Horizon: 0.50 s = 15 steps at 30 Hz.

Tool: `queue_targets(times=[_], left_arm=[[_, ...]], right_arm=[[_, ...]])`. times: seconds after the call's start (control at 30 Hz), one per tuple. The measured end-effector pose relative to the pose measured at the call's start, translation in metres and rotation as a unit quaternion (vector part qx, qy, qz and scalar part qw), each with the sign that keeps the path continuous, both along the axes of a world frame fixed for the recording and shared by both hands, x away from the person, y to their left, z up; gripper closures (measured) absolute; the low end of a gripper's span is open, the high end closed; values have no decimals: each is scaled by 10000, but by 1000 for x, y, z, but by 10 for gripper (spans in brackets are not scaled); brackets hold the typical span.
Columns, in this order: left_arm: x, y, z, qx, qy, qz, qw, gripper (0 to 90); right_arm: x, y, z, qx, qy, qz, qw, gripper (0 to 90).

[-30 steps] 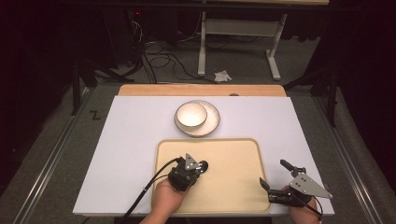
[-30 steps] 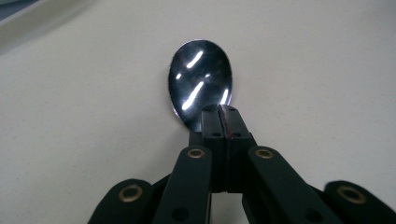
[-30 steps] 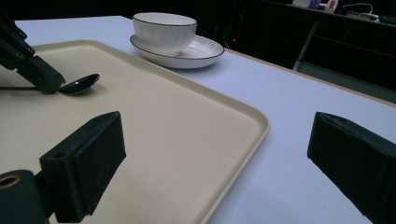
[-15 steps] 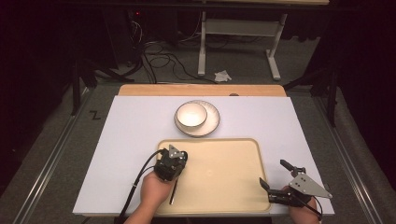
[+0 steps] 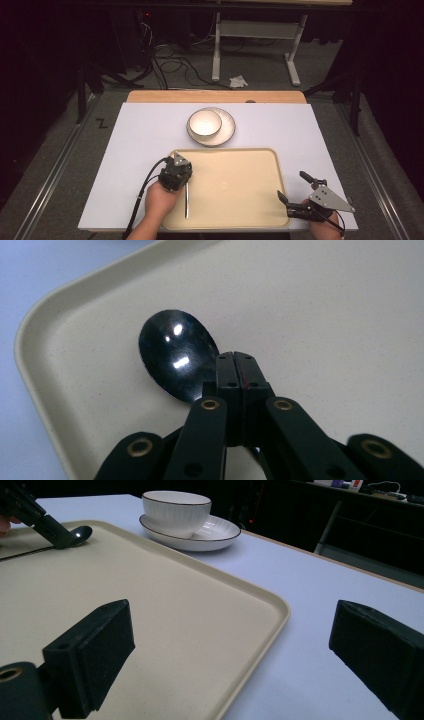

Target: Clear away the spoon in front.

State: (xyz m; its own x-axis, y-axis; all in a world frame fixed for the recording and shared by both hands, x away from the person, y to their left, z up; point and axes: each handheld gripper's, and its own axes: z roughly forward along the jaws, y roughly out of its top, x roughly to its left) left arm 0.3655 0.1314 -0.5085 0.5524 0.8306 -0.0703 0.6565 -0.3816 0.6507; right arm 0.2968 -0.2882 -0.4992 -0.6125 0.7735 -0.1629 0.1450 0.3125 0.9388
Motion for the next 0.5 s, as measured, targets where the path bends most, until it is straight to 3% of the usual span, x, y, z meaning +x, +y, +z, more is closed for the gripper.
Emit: queue_targets(times=[0.23, 0.37, 0.5], left_arm=[[-1, -2, 0, -83, 28, -30, 10000, 900], [-8, -8, 2, -307, -34, -113, 9995, 900], [-14, -8, 3, -396, -95, -154, 9991, 887]], right_arm=[[0, -1, 0, 4, -25, 7, 10000, 50], [1, -1, 0, 16, -36, 10, 10000, 50], [0, -1, 1, 32, -34, 8, 10000, 50]])
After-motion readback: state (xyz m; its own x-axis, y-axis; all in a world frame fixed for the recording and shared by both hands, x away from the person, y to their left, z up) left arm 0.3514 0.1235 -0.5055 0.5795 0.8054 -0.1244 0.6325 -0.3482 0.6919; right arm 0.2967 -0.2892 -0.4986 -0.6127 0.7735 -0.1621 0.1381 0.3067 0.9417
